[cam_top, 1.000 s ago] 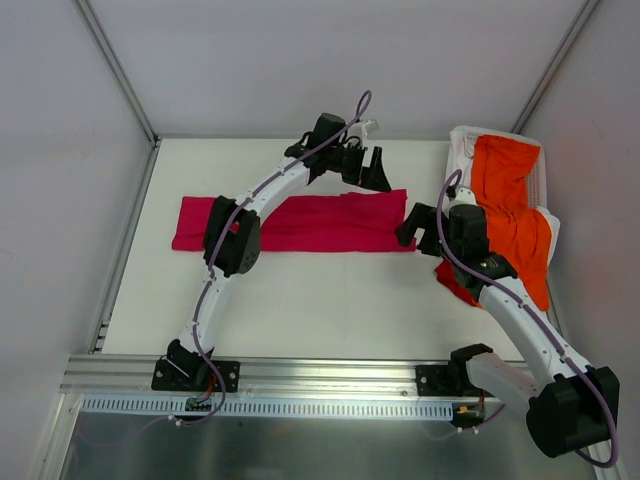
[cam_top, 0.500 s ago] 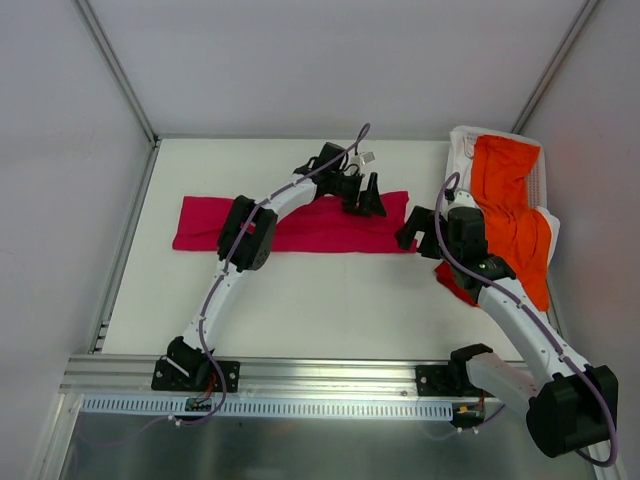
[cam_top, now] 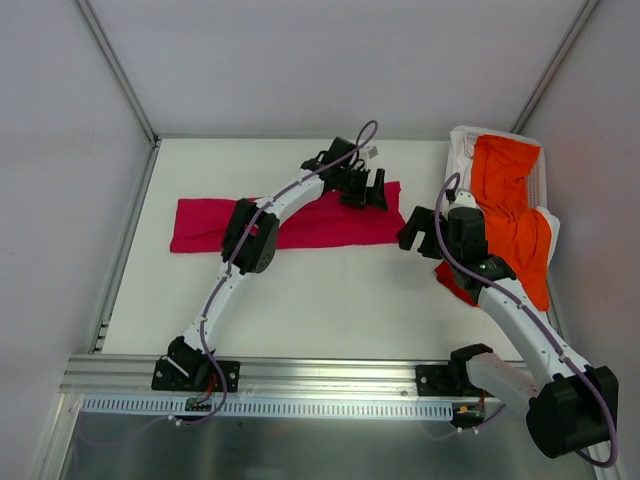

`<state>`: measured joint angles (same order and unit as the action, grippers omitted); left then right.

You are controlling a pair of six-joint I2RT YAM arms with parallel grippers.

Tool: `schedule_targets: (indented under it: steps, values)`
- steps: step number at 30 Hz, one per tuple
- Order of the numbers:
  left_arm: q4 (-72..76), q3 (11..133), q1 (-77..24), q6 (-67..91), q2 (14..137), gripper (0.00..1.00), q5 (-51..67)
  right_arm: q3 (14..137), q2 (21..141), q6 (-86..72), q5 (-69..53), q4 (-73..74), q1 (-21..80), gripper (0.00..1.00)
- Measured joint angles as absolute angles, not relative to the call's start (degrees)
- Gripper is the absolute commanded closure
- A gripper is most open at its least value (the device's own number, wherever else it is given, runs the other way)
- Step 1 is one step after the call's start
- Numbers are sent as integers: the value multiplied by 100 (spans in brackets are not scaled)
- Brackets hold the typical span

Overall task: Fold and stack the t-shirts
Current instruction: Rotate the tshirt 90 degrees

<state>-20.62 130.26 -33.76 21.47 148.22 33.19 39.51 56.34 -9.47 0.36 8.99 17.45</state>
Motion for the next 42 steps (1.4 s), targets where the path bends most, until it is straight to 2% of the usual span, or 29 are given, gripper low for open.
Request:
schedule_targets:
  steps: [4, 9, 17, 21, 26, 31, 35, 38, 42]
  values:
    - [-2630, 13642, -3376, 1837, 14956, 1, 2206, 3951, 5592, -888, 110, 932, 1745, 1]
    - [-2965, 14055, -3087, 1691, 15111, 1, 1549, 3953, 5596, -829, 132, 976, 1745, 1]
    - [-2847, 14486, -1861, 1955, 15356, 1, 1138, 4005, 5913, -784, 123, 976, 1745, 1]
    - [-2359, 14486, -1052, 2104, 15356, 1, 1081, 4016, 6171, -797, 3, 910, 1745, 1]
    - [-1573, 14357, -561, 2156, 15163, 1, 1181, 4018, 6547, -860, -169, 738, 1848, 0]
    - [-963, 13780, -768, 2158, 14029, 1, 1328, 4265, 6884, -926, -193, 652, 2397, 1]
    - [-576, 12822, -980, 2053, 12289, 1, 1223, 5356, 7741, -1096, -316, 591, 3146, 1]
    - [-342, 11378, -1050, 1828, 10412, 1, 607, 6377, 8562, -1232, -419, 443, 3778, 1]
    - [-290, 9526, -963, 1614, 8495, 1, -1059, 7026, 9205, -1466, -683, 246, 4338, 1]
